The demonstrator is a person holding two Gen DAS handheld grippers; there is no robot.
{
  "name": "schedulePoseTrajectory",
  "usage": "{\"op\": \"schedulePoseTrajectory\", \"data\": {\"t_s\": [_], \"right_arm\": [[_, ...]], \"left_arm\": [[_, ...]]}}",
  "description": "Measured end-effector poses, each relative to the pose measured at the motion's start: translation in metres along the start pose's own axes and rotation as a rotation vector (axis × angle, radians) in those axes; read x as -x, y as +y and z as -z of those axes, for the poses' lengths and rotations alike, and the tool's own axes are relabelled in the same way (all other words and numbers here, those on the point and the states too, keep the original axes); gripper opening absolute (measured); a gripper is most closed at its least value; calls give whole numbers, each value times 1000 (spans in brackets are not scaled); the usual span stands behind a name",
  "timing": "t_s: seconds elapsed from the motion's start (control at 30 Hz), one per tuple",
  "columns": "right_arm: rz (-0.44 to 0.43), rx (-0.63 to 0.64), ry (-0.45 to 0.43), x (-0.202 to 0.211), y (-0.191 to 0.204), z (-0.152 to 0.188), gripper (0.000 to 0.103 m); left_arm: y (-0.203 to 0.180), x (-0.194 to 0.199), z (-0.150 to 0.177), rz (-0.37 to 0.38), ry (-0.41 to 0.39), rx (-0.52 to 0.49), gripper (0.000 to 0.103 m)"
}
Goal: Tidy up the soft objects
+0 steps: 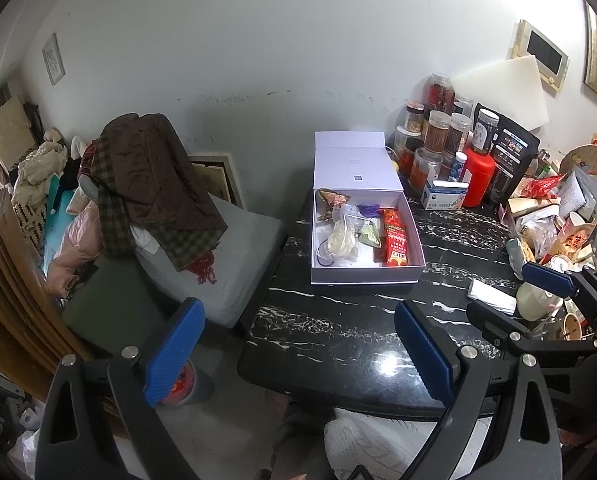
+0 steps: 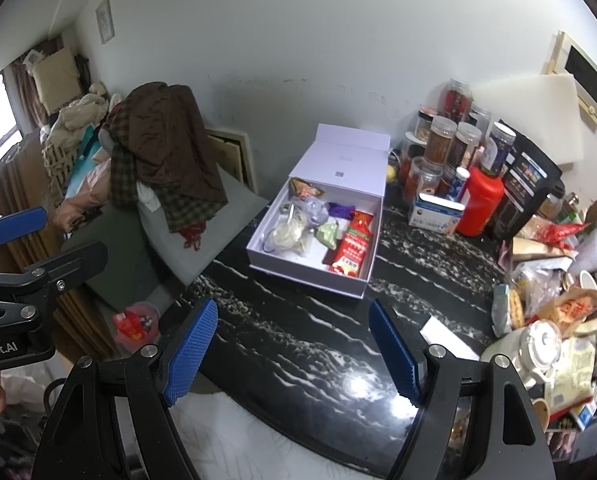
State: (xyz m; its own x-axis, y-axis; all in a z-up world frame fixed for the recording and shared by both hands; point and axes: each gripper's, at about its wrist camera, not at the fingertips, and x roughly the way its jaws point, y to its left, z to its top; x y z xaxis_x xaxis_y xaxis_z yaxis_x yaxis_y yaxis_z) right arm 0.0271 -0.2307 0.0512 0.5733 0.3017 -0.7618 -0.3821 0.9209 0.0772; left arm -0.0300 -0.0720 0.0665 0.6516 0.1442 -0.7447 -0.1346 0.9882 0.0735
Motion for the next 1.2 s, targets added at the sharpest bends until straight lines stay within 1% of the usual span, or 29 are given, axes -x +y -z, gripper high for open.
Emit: {"op": "schedulePoseTrajectory", "data": {"t_s": [0.23,0.43,0.8,0.9,1.2], "right_arm": [[6,1,3,0,0,1,79],[9,-4,5,-1,-1,1,79],[5,-28,23,-7,-3,5,79],[3,-35,25,-8,-4,5,79],[-4,-62,52,-19,-11,8,79]], "left_arm": [[-1,-1,-1,2,2,-2,97],[-4,-1,0,-12,1,-17,97],[-7,-5,1,-3,15,-26,97],[-9,-5,0,-15,9,-31,97],[-15,-17,-2,-10,39,-56,97]]}}
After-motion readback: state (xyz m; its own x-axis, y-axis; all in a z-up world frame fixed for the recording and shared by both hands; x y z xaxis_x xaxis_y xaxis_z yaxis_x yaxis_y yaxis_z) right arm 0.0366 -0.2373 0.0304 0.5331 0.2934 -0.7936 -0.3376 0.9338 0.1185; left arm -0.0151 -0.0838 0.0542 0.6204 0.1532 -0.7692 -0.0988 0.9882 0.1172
